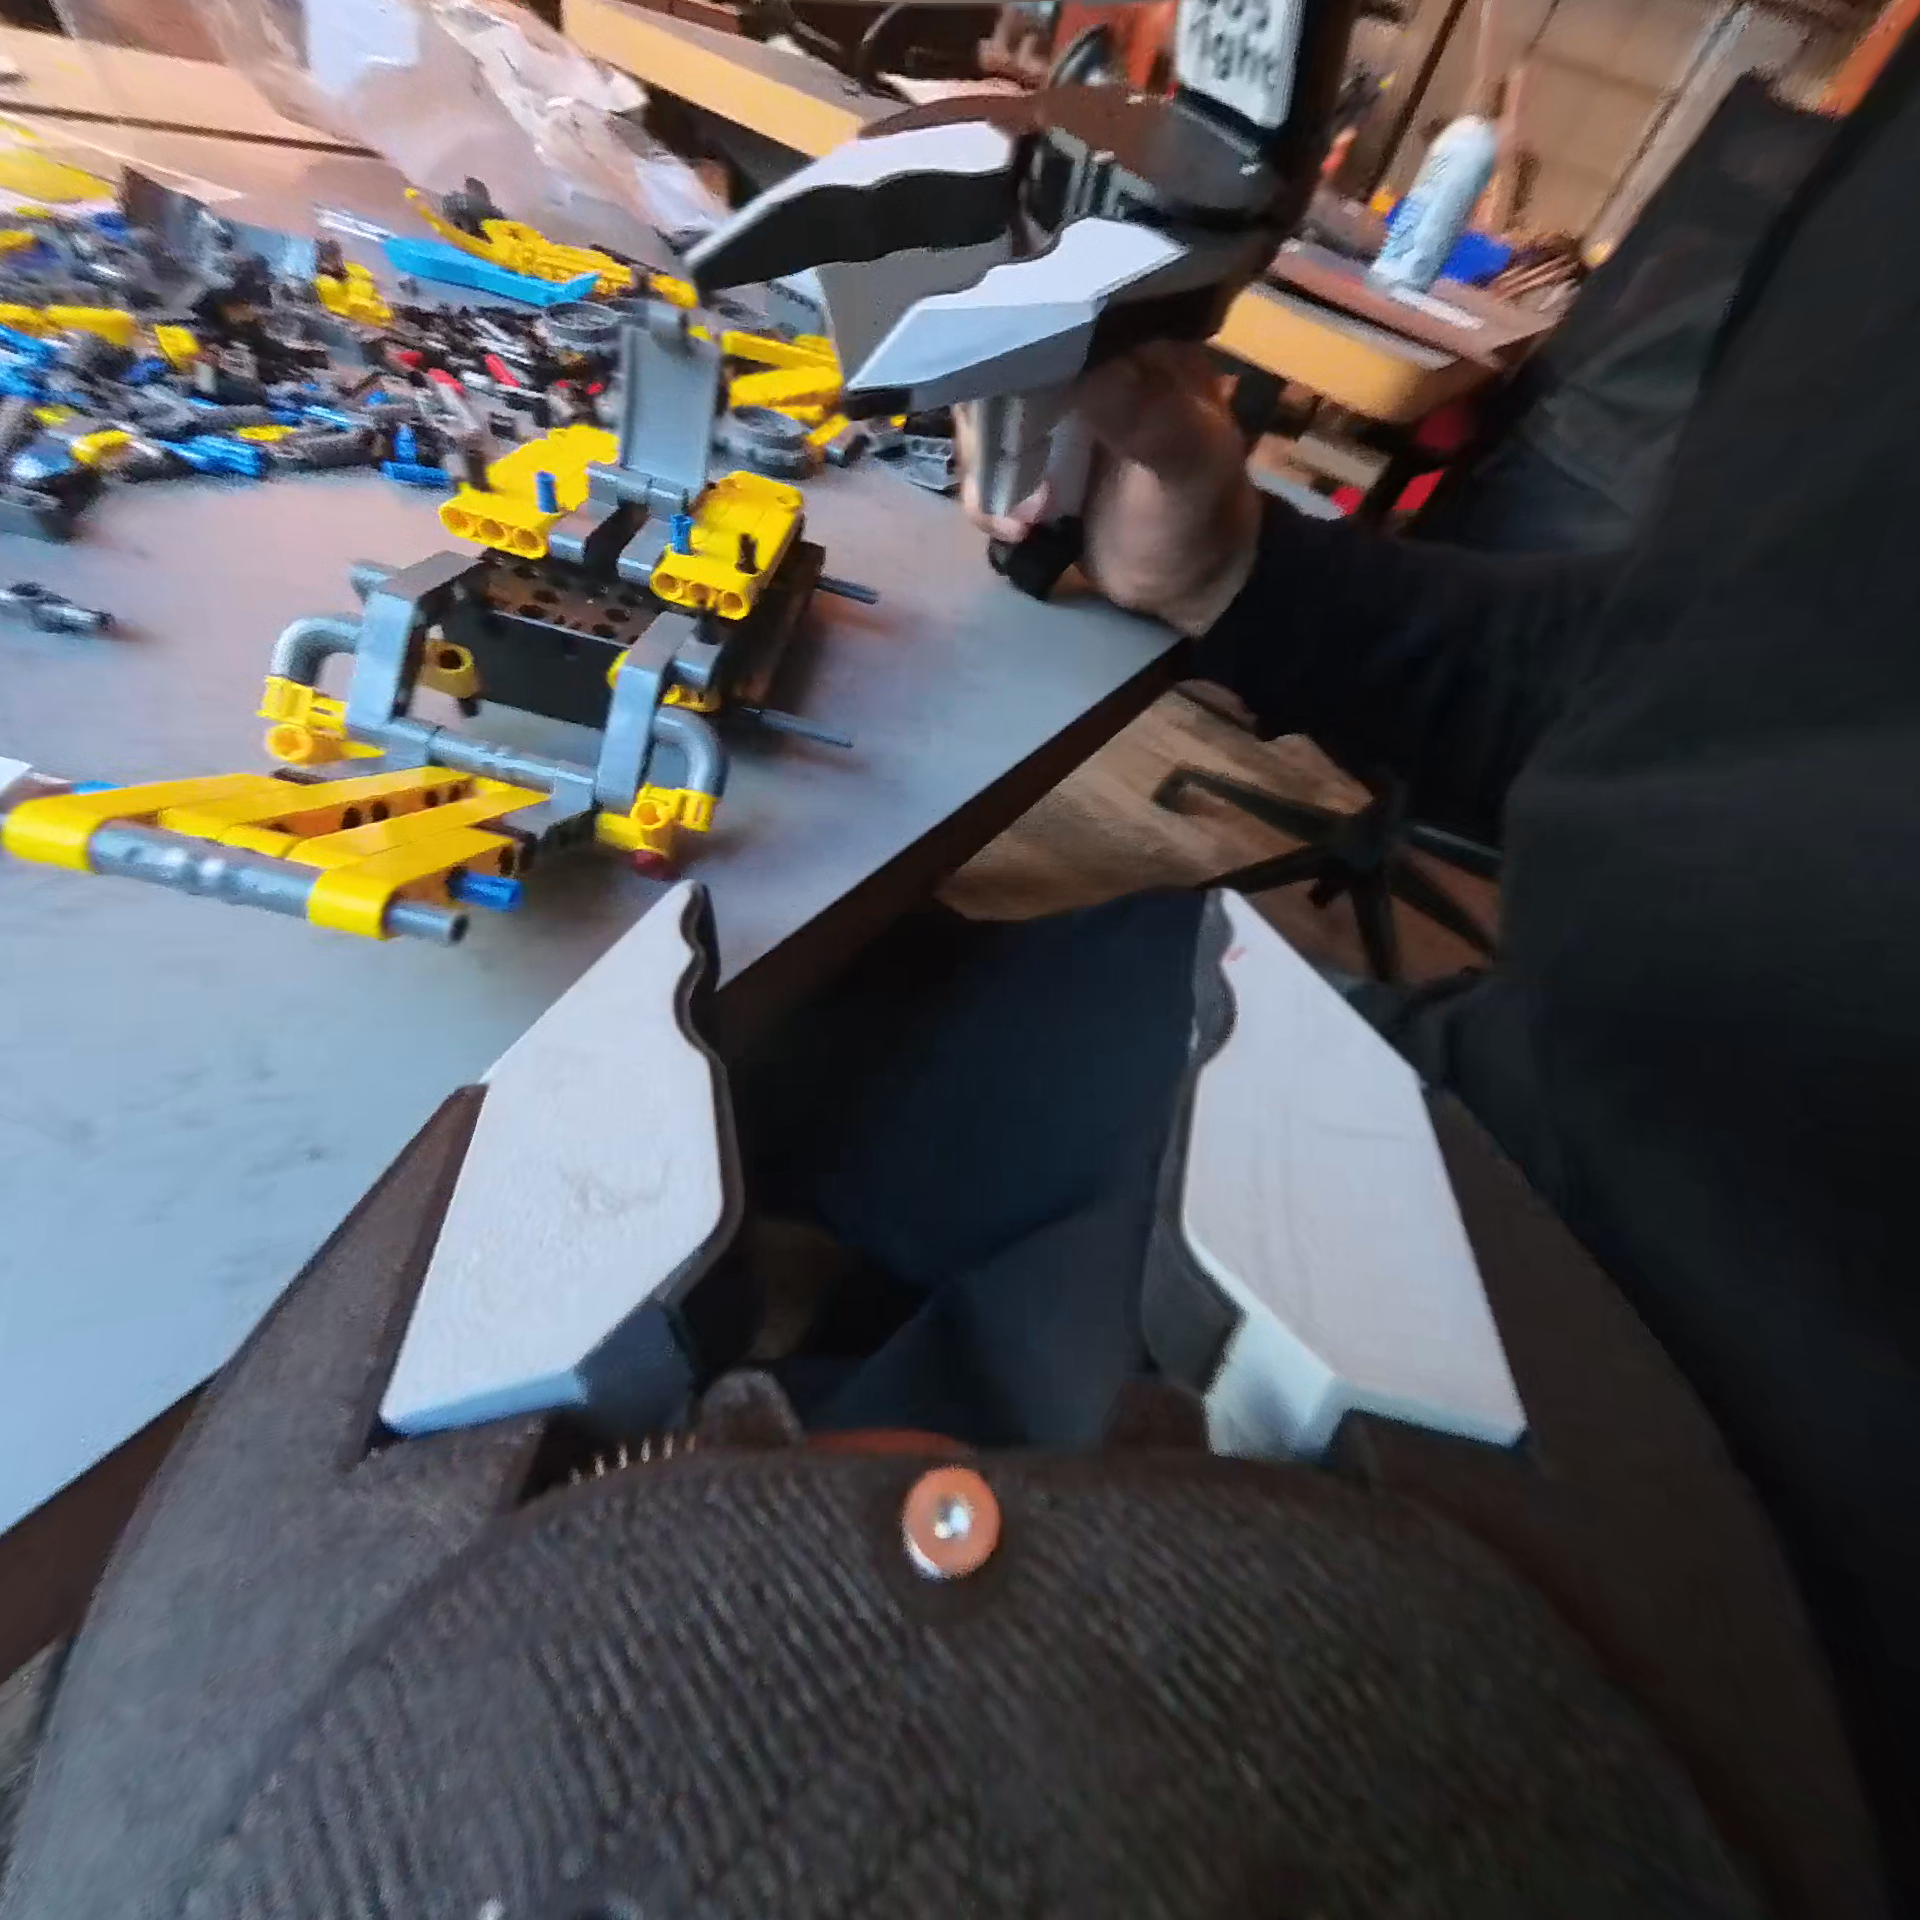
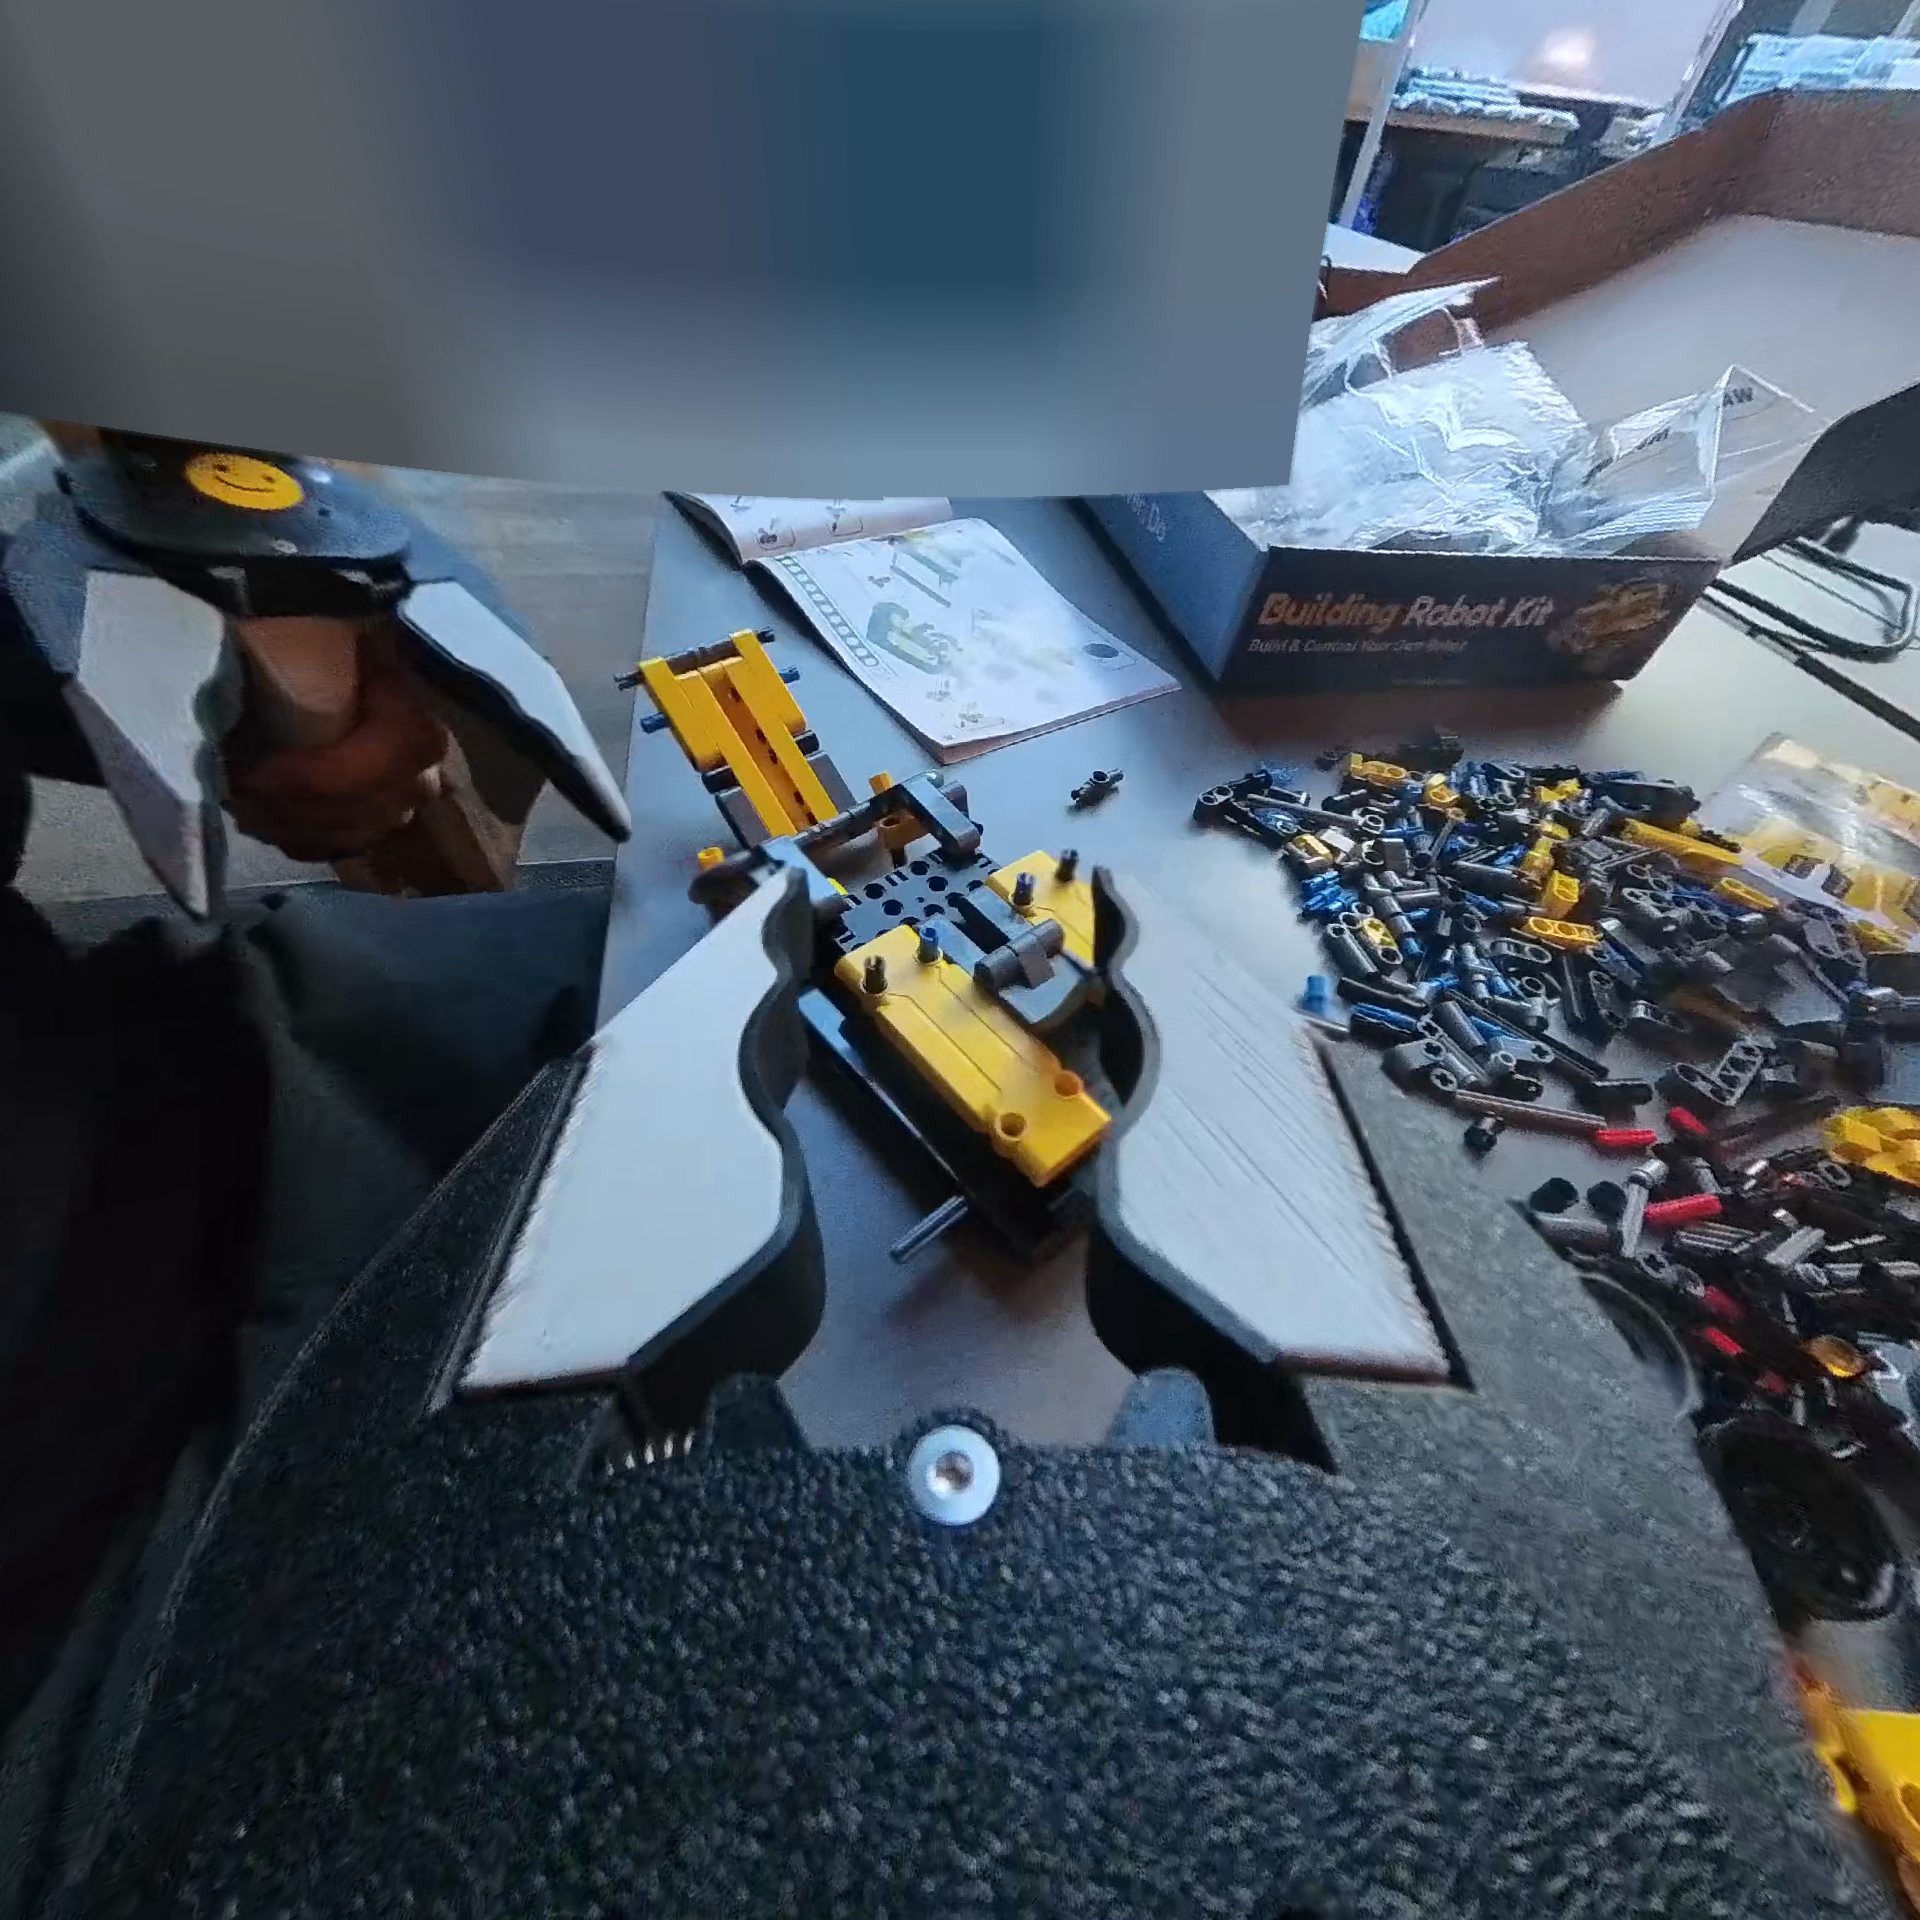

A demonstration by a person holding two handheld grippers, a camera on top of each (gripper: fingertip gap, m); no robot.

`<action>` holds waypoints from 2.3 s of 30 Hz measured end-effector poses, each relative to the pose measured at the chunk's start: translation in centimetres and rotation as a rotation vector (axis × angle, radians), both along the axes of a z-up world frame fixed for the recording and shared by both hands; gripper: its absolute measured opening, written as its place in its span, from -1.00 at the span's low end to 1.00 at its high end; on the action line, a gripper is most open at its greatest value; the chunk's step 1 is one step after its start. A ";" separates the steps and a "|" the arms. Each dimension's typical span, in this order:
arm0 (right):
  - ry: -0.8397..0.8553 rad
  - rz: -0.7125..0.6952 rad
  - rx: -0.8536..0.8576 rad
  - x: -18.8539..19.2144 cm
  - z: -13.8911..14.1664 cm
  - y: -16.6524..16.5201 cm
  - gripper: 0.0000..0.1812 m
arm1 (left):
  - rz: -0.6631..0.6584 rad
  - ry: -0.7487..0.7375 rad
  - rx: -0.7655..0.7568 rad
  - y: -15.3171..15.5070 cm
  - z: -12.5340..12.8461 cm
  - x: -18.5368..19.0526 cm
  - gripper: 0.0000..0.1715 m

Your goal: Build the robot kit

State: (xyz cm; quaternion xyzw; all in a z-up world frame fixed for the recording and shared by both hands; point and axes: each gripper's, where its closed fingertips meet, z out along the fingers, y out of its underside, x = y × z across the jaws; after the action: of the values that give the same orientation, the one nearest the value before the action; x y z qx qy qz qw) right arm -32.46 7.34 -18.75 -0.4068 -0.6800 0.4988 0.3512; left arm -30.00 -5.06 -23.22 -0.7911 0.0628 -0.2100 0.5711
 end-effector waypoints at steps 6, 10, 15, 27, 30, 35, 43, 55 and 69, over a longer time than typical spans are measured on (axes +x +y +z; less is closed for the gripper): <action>0.004 0.004 -0.004 -0.1 0.1 0.0 -0.40 | -0.074 0.089 0.045 0.5 0.7 2.1 -0.02; 0.008 -0.013 0.003 0.0 0.2 0.3 -0.40 | -0.091 0.167 0.040 0.4 0.3 3.6 -0.07; 0.000 -0.058 0.009 0.7 0.0 1.5 -0.41 | -0.108 0.225 0.043 0.7 -0.1 4.2 -0.11; -0.002 -0.121 0.067 1.0 -0.4 1.7 -0.47 | -0.186 0.313 0.065 1.0 -0.5 7.5 -0.16; 0.001 -0.123 0.073 1.0 -0.4 1.7 -0.47 | -0.219 0.329 0.062 0.9 -0.7 8.4 -0.16; -0.010 -0.105 0.081 0.7 -0.6 1.4 -0.47 | -0.222 0.354 0.059 0.3 -0.9 8.2 -0.17; 0.000 -0.062 0.082 0.3 -0.5 0.8 -0.47 | -0.176 0.338 0.032 0.4 -1.2 5.8 -0.20; -0.010 -0.025 0.126 0.4 -1.0 0.0 -0.48 | -0.223 0.177 -0.012 2.0 -1.3 5.4 -0.22; 0.028 -0.058 0.202 0.6 -1.0 -0.1 -0.57 | -0.295 0.319 0.007 0.6 -1.9 8.3 -0.26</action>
State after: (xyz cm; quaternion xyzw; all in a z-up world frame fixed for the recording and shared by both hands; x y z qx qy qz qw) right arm -31.84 7.23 -19.77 -0.3815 -0.7100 0.4229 0.4142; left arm -21.67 -4.48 -25.07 -0.7945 0.2681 -0.1634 0.5199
